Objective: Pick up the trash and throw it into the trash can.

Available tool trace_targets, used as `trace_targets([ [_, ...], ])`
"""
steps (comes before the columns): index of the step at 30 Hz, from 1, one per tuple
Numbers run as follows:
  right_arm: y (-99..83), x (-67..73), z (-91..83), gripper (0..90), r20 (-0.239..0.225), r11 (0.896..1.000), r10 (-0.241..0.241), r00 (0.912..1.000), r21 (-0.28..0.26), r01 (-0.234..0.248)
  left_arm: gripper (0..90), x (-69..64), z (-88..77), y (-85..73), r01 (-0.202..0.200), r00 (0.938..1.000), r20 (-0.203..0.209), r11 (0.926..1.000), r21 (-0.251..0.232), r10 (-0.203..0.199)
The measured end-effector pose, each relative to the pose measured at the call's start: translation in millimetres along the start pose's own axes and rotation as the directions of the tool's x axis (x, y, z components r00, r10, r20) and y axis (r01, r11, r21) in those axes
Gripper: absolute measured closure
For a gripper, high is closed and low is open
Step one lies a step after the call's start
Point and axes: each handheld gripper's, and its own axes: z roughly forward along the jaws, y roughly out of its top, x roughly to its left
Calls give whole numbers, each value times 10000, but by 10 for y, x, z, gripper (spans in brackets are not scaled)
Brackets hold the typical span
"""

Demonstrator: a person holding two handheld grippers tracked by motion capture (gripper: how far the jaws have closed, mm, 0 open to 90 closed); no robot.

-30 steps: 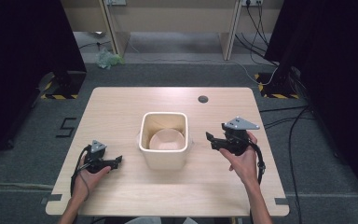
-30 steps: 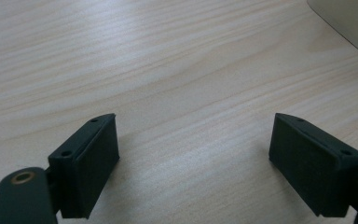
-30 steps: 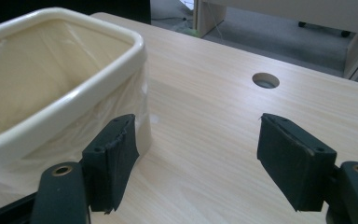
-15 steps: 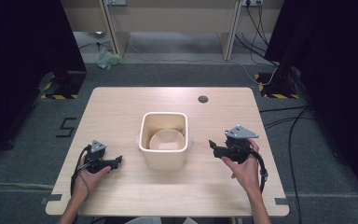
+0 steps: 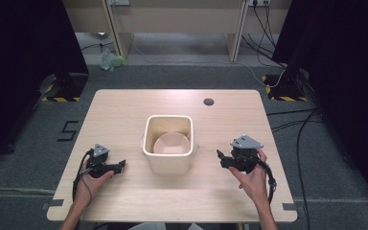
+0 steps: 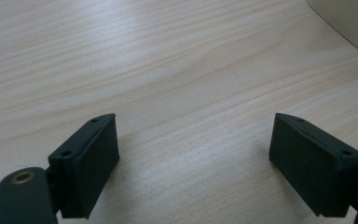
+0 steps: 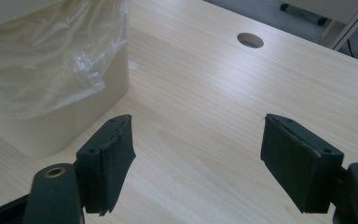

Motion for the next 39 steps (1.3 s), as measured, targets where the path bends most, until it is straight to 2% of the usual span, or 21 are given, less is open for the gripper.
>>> trace_targets([
  [30,-494,8,84,253,-175,9950,873,9960,492,-864,147,-1,0,0,8,10000,-7,10000,-3,-8],
  [39,-614,27,121,249,-96,9925,925,9957,806,-914,147,-1,0,0,6,10000,-4,10000,-2,-6],
])
